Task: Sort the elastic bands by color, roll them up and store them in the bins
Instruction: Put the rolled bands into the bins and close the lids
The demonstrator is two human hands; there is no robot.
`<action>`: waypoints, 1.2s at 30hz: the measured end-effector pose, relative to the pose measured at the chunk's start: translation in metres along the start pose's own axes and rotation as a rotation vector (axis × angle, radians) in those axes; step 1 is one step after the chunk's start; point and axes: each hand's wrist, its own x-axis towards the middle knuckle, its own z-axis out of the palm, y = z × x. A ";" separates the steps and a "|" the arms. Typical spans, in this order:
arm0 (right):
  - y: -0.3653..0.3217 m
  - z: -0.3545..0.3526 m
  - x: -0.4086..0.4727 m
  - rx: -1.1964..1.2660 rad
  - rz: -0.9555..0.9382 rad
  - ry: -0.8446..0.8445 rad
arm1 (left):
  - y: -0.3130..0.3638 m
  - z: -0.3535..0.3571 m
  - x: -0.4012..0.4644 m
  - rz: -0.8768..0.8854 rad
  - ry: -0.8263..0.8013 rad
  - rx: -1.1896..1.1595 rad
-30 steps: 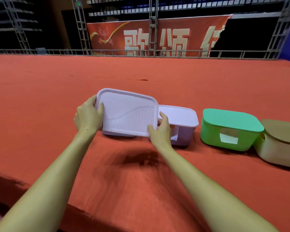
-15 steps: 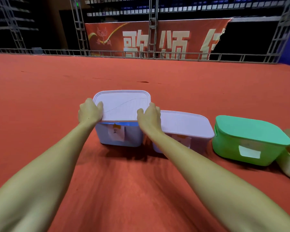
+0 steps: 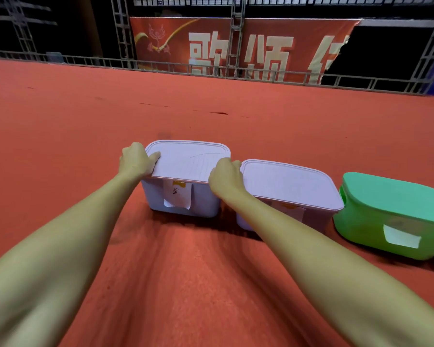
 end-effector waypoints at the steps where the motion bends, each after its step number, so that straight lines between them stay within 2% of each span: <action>1: 0.001 0.001 -0.001 -0.001 0.003 0.008 | -0.002 0.001 0.000 -0.002 -0.011 0.011; 13: -0.001 0.022 0.023 -0.227 0.051 -0.168 | 0.007 0.003 -0.011 -0.003 -0.072 0.153; 15: 0.002 0.033 0.032 -0.324 0.046 -0.180 | 0.016 -0.001 -0.017 0.058 -0.054 0.245; 18: 0.007 0.036 0.041 -0.357 -0.032 -0.151 | 0.030 -0.003 -0.019 0.252 -0.070 0.316; 21: 0.007 0.033 0.054 -0.361 -0.128 -0.164 | 0.034 0.007 -0.013 0.348 -0.248 0.270; 25: 0.008 0.030 0.065 -0.462 -0.144 -0.294 | 0.024 0.018 0.000 0.322 -0.399 0.323; 36: 0.011 0.032 0.062 -0.515 -0.164 -0.236 | 0.039 0.010 -0.008 0.249 -0.433 0.419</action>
